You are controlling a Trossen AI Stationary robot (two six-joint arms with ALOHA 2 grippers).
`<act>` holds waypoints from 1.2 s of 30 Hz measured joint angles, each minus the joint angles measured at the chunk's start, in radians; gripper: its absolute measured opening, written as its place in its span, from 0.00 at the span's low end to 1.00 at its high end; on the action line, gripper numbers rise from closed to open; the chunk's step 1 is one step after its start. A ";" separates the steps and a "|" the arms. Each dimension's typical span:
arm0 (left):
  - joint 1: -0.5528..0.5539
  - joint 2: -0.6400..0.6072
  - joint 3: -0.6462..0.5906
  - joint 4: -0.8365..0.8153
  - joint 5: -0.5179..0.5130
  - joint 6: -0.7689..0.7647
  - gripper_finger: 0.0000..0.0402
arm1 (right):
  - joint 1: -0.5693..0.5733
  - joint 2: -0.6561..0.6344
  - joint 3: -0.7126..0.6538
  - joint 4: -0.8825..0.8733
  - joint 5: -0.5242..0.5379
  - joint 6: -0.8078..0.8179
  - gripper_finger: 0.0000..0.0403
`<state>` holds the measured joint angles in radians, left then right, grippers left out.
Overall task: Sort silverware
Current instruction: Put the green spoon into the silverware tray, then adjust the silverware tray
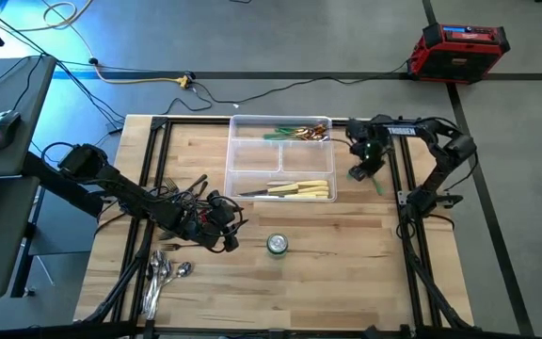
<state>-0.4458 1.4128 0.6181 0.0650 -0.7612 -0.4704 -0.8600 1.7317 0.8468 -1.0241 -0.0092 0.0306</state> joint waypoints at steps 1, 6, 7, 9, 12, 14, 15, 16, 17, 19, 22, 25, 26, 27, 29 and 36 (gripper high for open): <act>0.000 0.000 0.000 0.000 0.003 -0.001 0.39 | 0.023 0.001 -0.006 -0.013 0.000 0.021 0.05; 0.000 0.000 0.000 0.000 0.015 -0.009 0.39 | 0.175 0.008 -0.020 -0.088 -0.014 0.107 0.02; 0.000 0.000 0.000 0.000 0.019 -0.009 0.39 | 0.208 0.009 -0.022 -0.098 -0.025 0.120 0.02; 0.000 0.000 0.000 0.000 0.019 -0.010 0.39 | 0.276 0.010 -0.023 -0.128 -0.089 0.154 0.01; 0.000 0.000 0.000 0.000 0.019 -0.010 0.39 | 0.372 0.011 -0.025 -0.144 -0.228 0.202 0.00; -0.001 0.000 0.000 0.000 0.019 -0.016 0.39 | 0.431 0.011 -0.024 -0.121 -0.319 0.222 0.00; -0.002 0.000 0.000 0.000 0.019 -0.016 0.39 | 0.461 0.011 -0.024 -0.102 -0.364 0.227 0.00; -0.002 0.000 0.000 0.000 0.019 -0.016 0.39 | 0.489 0.011 -0.023 -0.081 -0.409 0.231 0.00; -0.002 0.000 0.000 0.000 0.019 -0.017 0.39 | 0.514 0.011 -0.021 -0.065 -0.436 0.227 0.00; -0.002 0.000 0.000 0.000 0.019 -0.016 0.39 | 0.557 0.011 -0.020 -0.050 -0.456 0.209 0.00; -0.002 0.000 0.000 0.000 0.019 -0.019 0.39 | 0.613 0.010 -0.020 -0.023 -0.472 0.206 0.00; -0.002 0.000 0.000 0.000 0.019 -0.018 0.39 | 0.655 0.010 -0.019 -0.022 -0.475 0.192 0.03; -0.002 0.000 0.000 0.000 0.019 -0.019 0.39 | 0.665 0.010 -0.019 -0.022 -0.468 0.172 0.06; -0.002 0.000 0.000 0.000 0.019 -0.019 0.39 | 0.671 0.010 -0.019 -0.025 -0.465 0.154 0.08; -0.002 0.000 0.000 0.000 0.017 -0.018 0.39 | 0.674 0.009 -0.018 -0.035 -0.462 0.134 0.13; -0.001 0.000 0.000 0.000 0.012 -0.019 0.39 | 0.662 -0.081 -0.017 -0.065 -0.412 0.126 0.29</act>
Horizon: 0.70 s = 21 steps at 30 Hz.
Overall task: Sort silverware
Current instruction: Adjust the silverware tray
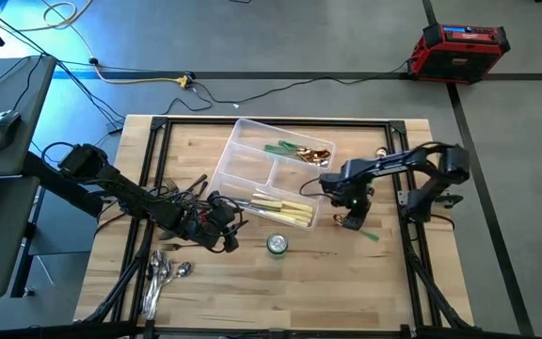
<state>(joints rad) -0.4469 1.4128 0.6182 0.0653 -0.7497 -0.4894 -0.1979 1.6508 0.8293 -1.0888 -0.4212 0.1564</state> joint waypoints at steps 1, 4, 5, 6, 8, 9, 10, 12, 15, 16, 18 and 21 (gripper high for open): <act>0.000 0.000 0.000 0.000 0.000 0.000 0.39 | -0.005 -0.023 0.000 -0.005 0.008 0.001 0.30; 0.000 0.000 0.000 0.001 -0.001 0.000 0.39 | -0.020 -0.099 0.001 -0.017 0.065 0.018 0.34; 0.000 0.000 0.000 0.000 -0.004 0.000 0.39 | -0.025 -0.125 0.001 -0.012 0.085 0.019 0.34; 0.000 0.000 0.000 0.000 -0.005 0.000 0.39 | -0.026 -0.152 0.001 0.001 0.100 0.016 0.34; 0.000 0.000 0.000 0.000 -0.006 0.000 0.39 | -0.024 -0.207 0.001 0.049 0.126 -0.003 0.35; 0.000 0.000 0.000 0.000 -0.006 0.000 0.39 | -0.017 -0.232 0.001 0.093 0.133 -0.013 0.35; 0.000 0.000 0.000 0.000 -0.008 0.000 0.39 | -0.010 -0.256 0.001 0.140 0.134 -0.024 0.35; 0.000 0.000 0.000 0.000 -0.014 0.000 0.39 | 0.012 -0.293 0.001 0.255 0.134 -0.034 0.35; 0.000 0.000 0.000 0.000 -0.016 0.000 0.39 | 0.052 -0.319 0.002 0.448 0.128 -0.034 0.35; 0.000 0.000 0.000 0.000 -0.018 0.000 0.39 | 0.069 -0.318 0.002 0.510 0.126 -0.034 0.35; 0.000 0.000 0.000 0.000 -0.019 0.000 0.39 | 0.108 -0.307 0.002 0.623 0.128 -0.041 0.35; 0.000 0.000 0.000 0.000 -0.019 0.001 0.39 | 0.153 -0.269 0.003 0.733 0.196 -0.041 0.35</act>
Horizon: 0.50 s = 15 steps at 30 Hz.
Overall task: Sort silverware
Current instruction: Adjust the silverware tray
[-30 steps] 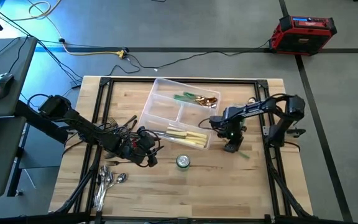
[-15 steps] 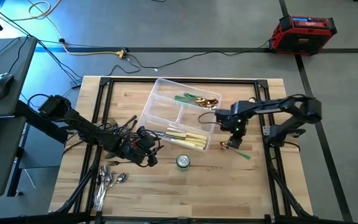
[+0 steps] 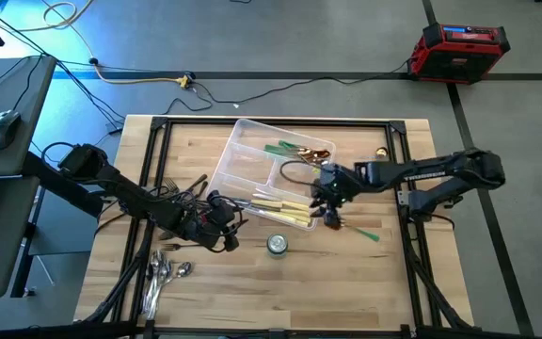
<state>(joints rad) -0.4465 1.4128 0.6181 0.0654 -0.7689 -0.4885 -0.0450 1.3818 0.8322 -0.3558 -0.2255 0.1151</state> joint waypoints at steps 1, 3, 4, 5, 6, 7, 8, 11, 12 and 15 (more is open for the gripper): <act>0.000 0.000 0.000 0.000 0.000 0.000 0.39 | 0.010 0.018 0.000 0.018 0.043 0.006 0.35; 0.000 0.000 0.000 0.000 0.000 0.000 0.39 | 0.020 0.057 0.000 0.027 0.131 0.012 0.35; 0.000 0.000 0.000 0.000 0.000 0.000 0.39 | 0.022 0.075 0.000 0.025 0.182 0.012 0.35; 0.000 0.000 0.000 0.000 0.000 0.000 0.39 | 0.025 0.091 0.000 0.025 0.234 0.012 0.35; 0.000 0.000 0.000 0.000 0.000 0.000 0.39 | 0.026 0.105 0.000 0.025 0.272 0.009 0.35; 0.000 0.000 0.000 0.000 0.000 0.000 0.39 | 0.026 0.117 0.000 0.025 0.288 0.005 0.35; 0.000 0.000 0.000 0.000 0.000 0.000 0.39 | 0.022 0.127 0.000 0.027 0.293 -0.004 0.35; 0.000 0.000 0.000 -0.001 -0.005 0.002 0.39 | 0.004 0.153 0.000 0.030 0.293 -0.022 0.35; 0.000 0.000 0.000 0.000 -0.009 0.002 0.39 | -0.004 0.160 0.000 0.029 0.299 -0.030 0.35; 0.001 0.000 0.000 -0.002 -0.009 0.003 0.39 | -0.034 0.184 0.000 0.026 0.348 -0.052 0.35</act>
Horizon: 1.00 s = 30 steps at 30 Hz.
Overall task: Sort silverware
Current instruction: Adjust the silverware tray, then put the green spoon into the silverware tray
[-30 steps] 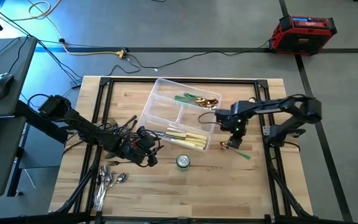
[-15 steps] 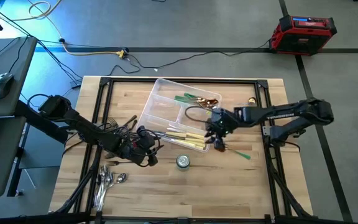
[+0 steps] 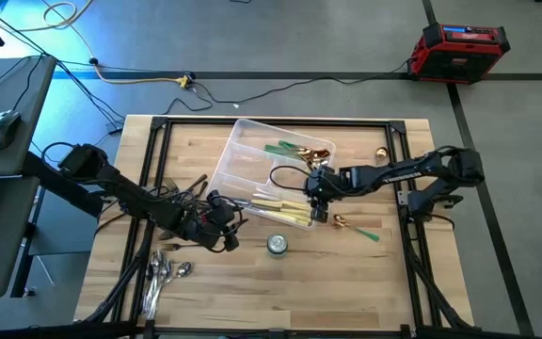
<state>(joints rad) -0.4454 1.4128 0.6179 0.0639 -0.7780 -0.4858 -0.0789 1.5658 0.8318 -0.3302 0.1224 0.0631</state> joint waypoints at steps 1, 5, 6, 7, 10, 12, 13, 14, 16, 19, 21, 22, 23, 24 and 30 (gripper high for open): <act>0.000 0.000 0.000 0.000 0.000 0.000 0.39 | -0.009 0.004 0.000 0.000 0.034 -0.007 0.35; 0.000 0.000 0.000 0.000 0.000 0.000 0.39 | -0.062 0.011 0.000 -0.002 0.205 -0.055 0.35; 0.000 0.000 0.000 0.000 0.000 0.000 0.39 | -0.076 0.011 0.000 -0.002 0.245 -0.063 0.35; 0.000 0.000 0.000 0.000 0.000 0.000 0.39 | -0.093 0.011 0.000 -0.001 0.281 -0.070 0.35; 0.000 0.000 0.000 0.000 0.000 0.000 0.39 | -0.142 0.010 0.000 0.000 0.296 -0.071 0.35; 0.000 0.000 0.000 0.000 0.000 0.000 0.39 | -0.174 0.009 0.000 0.003 0.264 -0.062 0.35; 0.000 0.000 0.000 0.000 0.001 0.000 0.39 | -0.185 0.009 0.000 0.006 0.249 -0.059 0.35; 0.000 0.000 0.000 0.000 0.001 0.000 0.39 | -0.191 0.009 0.000 0.009 0.236 -0.060 0.35; 0.000 0.000 0.000 -0.001 0.001 0.000 0.39 | -0.196 0.010 0.015 -0.006 0.216 -0.075 0.35; 0.000 0.000 0.000 -0.008 0.001 0.000 0.39 | -0.175 0.006 0.077 -0.070 0.235 -0.113 0.35; 0.000 0.000 0.000 -0.013 0.000 -0.003 0.39 | -0.156 -0.012 0.132 -0.118 0.263 -0.143 0.35; 0.000 0.000 0.000 -0.014 0.000 -0.003 0.39 | -0.148 -0.023 0.163 -0.146 0.280 -0.154 0.35; 0.000 0.000 0.000 -0.015 -0.001 -0.002 0.39 | -0.139 -0.036 0.195 -0.179 0.292 -0.169 0.35; 0.000 0.000 0.000 -0.014 -0.001 -0.002 0.39 | -0.127 -0.047 0.225 -0.229 0.296 -0.177 0.35; 0.000 0.000 0.000 -0.016 0.008 -0.002 0.39 | -0.045 -0.088 0.353 -0.602 0.125 -0.244 0.35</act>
<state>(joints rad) -0.4458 1.4128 0.6182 0.0483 -0.7704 -0.4873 -0.1240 1.4778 1.1845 -0.9321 0.2478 -0.1807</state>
